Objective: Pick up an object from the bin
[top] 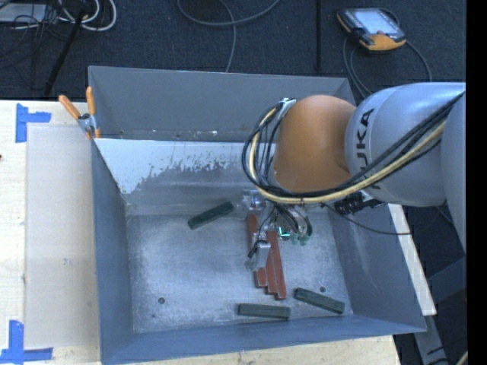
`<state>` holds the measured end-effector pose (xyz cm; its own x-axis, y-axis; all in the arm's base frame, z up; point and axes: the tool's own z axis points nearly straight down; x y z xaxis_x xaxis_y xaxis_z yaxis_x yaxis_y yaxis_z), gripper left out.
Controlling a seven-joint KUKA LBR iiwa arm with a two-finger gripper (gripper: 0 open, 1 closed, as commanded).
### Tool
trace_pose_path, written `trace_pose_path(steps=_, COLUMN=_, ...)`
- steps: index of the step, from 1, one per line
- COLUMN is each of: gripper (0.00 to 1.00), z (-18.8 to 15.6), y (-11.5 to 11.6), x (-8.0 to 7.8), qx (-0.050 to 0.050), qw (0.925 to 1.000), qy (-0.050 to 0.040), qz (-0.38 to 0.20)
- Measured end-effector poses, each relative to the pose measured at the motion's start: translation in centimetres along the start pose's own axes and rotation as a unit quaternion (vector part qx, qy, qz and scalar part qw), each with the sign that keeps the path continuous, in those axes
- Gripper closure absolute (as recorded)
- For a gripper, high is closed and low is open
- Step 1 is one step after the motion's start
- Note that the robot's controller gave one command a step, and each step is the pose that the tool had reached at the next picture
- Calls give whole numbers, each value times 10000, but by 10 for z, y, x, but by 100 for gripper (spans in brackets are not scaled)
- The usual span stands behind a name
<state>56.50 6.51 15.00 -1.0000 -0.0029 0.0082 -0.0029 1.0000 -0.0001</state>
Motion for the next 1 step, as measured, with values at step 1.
trace_pose_path(steps=1, gripper=0, z=-4, y=0, x=-2, qx=-2, qw=10000, qy=-35, qz=7)
